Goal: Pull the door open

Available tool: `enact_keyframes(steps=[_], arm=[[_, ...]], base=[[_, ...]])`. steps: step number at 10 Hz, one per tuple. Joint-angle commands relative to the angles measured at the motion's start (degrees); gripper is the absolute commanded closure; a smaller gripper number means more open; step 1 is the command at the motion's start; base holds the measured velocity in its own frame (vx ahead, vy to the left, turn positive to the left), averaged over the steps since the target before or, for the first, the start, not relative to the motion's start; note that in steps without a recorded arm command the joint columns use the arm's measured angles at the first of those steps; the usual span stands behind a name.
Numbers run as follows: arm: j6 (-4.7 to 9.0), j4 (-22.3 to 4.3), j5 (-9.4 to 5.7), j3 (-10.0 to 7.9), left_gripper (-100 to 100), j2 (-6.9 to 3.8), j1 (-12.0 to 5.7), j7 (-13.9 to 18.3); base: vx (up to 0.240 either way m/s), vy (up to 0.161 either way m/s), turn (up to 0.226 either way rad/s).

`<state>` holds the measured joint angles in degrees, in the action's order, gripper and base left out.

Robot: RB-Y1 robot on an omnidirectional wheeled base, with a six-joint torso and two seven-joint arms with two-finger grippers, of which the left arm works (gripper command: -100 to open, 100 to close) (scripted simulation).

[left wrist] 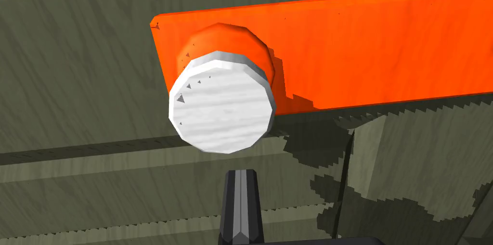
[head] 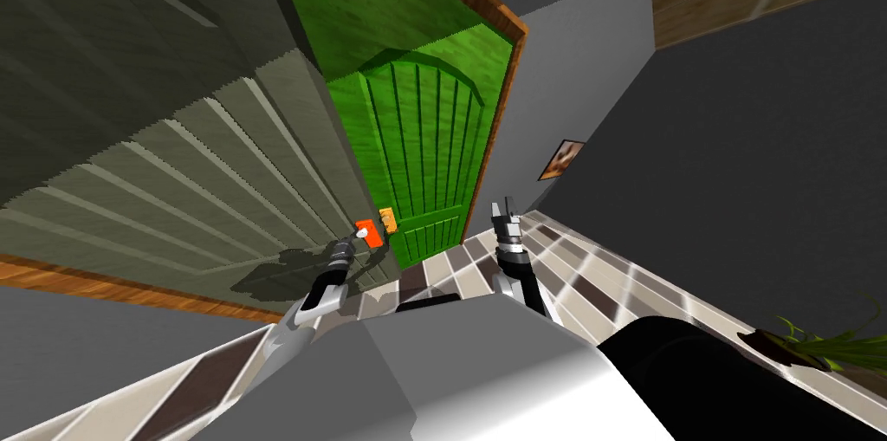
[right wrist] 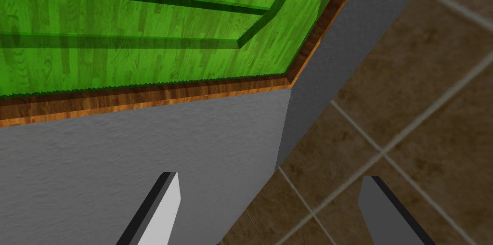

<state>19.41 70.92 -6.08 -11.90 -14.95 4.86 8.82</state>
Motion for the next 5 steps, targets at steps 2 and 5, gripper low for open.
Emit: enact_keyframes(steps=[2, 5], arm=[[-0.25, 1.1, 0.06, 1.08, -100, -0.08, 0.42, 0.5], [-0.55, 2.5, 0.19, 2.69, -100, -0.06, 0.69, 1.1]], base=[[-0.23, -0.024, -0.023], [-0.192, -0.086, -0.046]])
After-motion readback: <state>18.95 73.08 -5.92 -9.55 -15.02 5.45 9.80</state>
